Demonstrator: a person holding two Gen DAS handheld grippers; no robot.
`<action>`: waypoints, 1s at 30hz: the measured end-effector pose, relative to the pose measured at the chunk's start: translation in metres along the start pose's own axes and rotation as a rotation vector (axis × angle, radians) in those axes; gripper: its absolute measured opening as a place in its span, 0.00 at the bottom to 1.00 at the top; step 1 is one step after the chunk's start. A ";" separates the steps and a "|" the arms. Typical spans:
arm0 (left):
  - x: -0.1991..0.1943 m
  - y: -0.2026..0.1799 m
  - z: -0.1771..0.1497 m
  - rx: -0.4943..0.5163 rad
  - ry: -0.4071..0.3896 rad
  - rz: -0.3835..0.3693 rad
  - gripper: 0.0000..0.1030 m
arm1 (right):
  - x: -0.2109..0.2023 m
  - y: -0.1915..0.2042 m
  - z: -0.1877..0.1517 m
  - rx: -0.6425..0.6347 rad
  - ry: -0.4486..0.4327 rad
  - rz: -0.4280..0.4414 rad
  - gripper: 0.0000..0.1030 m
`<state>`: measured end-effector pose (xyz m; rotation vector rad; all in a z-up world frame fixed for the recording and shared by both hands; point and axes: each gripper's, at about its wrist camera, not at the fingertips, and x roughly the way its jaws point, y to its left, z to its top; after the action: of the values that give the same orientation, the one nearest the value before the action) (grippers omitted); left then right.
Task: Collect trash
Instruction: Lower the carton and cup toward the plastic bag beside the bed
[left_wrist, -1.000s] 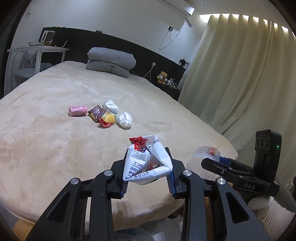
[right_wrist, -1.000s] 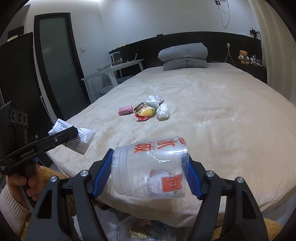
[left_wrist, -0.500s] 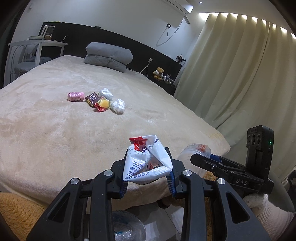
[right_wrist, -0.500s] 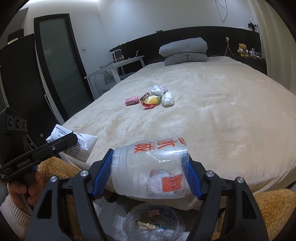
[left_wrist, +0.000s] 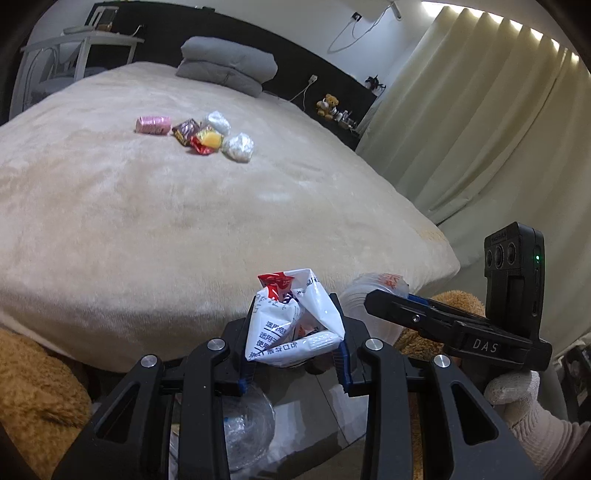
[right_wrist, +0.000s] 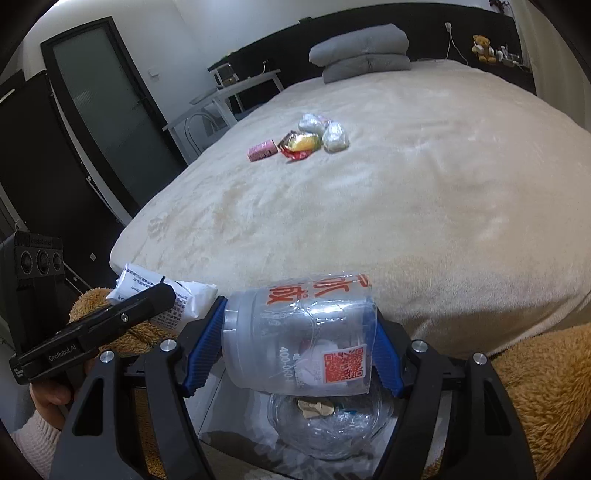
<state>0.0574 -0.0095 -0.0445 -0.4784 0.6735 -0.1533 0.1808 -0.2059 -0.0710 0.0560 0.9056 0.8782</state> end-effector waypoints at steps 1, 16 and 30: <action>0.003 0.000 -0.003 0.000 0.018 0.004 0.32 | 0.004 -0.001 -0.002 0.014 0.025 0.004 0.69; 0.042 0.029 -0.019 -0.109 0.231 0.090 0.32 | 0.055 -0.024 -0.016 0.182 0.252 -0.002 0.69; 0.093 0.059 -0.049 -0.197 0.499 0.179 0.32 | 0.106 -0.044 -0.039 0.335 0.462 -0.041 0.69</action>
<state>0.0975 -0.0029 -0.1580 -0.5717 1.2238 -0.0349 0.2140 -0.1744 -0.1829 0.1263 1.4772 0.7032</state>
